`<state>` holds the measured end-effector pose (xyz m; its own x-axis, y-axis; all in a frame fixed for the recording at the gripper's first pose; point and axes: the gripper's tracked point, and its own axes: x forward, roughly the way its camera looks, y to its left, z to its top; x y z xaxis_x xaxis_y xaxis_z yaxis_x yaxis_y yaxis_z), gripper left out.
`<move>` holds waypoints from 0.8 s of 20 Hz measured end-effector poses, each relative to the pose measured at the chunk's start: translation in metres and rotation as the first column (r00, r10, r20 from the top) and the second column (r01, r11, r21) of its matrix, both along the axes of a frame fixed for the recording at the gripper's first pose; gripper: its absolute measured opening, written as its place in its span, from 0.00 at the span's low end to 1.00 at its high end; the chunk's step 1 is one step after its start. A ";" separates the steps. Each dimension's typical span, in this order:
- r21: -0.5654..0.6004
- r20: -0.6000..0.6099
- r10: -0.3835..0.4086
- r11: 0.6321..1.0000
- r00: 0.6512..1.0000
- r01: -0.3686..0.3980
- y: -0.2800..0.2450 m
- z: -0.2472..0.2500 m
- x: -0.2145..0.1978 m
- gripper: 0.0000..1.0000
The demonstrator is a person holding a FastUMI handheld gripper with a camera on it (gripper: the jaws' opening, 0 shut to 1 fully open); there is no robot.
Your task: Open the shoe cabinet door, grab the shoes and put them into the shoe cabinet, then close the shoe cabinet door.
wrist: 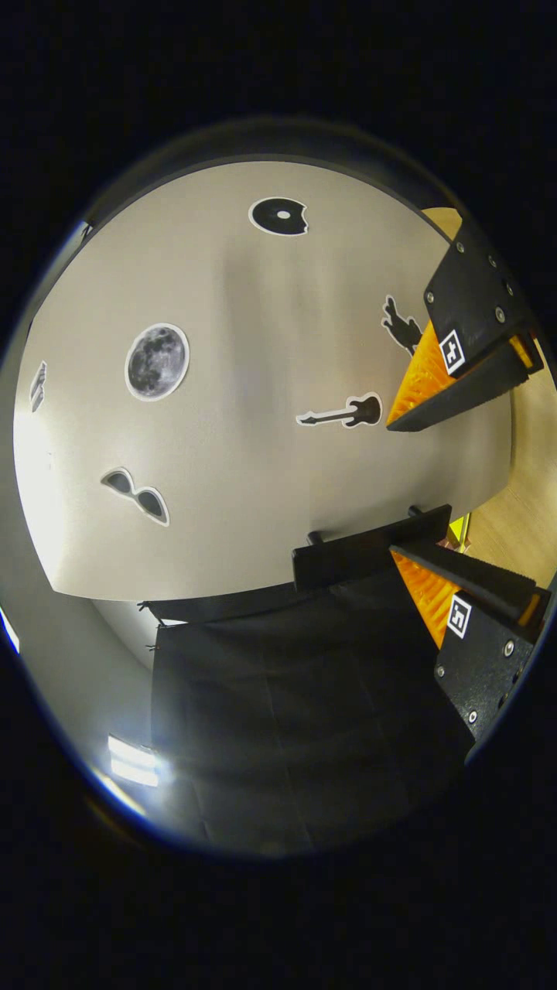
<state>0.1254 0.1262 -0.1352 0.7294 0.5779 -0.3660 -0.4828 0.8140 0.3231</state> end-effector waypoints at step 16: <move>0.003 0.087 -0.134 0.991 0.987 0.134 -0.038 0.051 -0.006 0.88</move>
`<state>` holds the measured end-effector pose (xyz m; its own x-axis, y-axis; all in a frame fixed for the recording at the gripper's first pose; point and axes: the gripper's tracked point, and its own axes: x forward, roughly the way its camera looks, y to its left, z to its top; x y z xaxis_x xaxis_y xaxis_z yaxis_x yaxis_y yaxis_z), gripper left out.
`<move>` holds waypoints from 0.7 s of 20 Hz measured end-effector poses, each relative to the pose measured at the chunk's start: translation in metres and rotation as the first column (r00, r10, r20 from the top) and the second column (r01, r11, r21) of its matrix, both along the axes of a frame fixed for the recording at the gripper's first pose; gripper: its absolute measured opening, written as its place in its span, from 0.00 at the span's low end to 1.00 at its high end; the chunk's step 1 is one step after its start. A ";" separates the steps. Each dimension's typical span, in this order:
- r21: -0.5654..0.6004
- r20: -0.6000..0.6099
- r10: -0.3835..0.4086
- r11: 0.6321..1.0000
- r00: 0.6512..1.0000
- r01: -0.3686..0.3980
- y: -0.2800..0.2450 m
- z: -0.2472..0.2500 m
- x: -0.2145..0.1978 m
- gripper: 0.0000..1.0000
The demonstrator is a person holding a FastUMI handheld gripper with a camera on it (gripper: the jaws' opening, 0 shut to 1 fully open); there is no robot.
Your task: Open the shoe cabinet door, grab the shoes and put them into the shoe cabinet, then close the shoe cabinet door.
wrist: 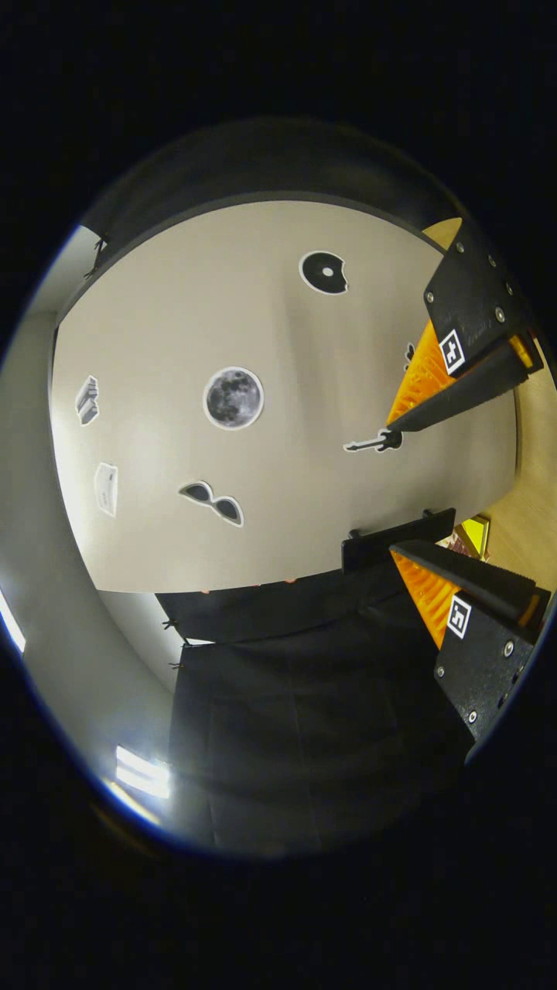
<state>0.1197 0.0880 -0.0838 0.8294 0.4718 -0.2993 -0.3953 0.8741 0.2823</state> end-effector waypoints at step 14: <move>-0.141 0.187 -0.255 0.949 0.949 0.283 -0.125 0.082 -0.030 0.90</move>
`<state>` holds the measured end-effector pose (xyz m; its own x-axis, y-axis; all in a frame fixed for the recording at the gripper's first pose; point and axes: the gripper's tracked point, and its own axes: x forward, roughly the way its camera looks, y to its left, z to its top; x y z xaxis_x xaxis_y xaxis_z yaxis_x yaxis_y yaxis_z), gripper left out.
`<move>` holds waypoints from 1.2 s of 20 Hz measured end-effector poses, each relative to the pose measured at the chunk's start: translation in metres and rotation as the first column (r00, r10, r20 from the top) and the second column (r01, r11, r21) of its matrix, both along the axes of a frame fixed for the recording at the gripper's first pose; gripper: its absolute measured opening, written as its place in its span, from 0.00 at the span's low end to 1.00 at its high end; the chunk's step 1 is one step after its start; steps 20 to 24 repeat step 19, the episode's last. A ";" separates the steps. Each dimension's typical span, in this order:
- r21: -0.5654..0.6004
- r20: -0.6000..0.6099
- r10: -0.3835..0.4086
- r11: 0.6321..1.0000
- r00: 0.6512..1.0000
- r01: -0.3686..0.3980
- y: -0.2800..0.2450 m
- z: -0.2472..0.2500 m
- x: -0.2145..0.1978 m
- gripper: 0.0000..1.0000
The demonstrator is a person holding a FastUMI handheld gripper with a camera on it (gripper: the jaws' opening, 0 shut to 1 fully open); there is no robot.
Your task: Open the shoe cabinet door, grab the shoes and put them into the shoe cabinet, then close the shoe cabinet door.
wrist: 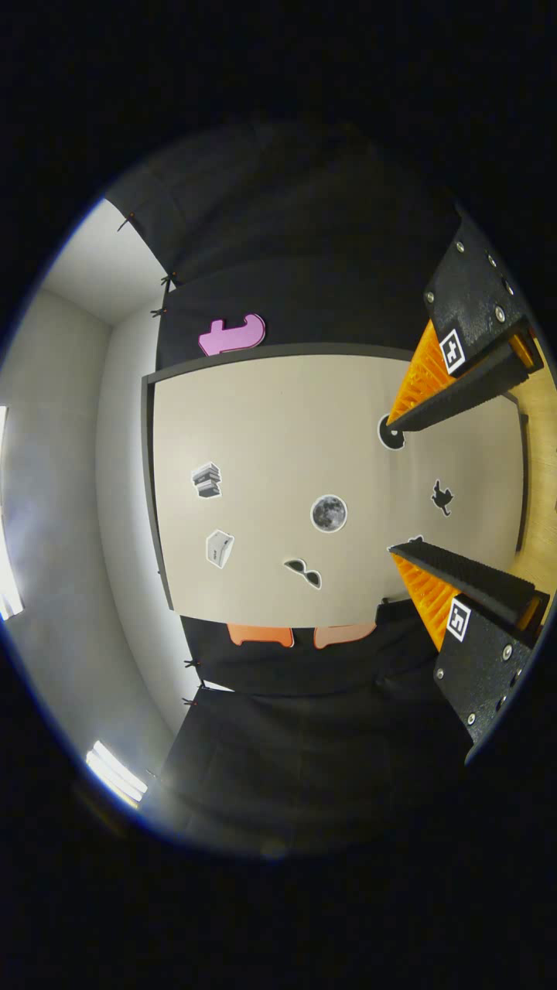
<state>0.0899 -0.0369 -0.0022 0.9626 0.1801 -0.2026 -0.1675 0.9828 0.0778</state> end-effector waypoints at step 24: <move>-0.062 0.042 -0.201 0.977 0.979 0.203 -0.084 0.024 -0.039 0.90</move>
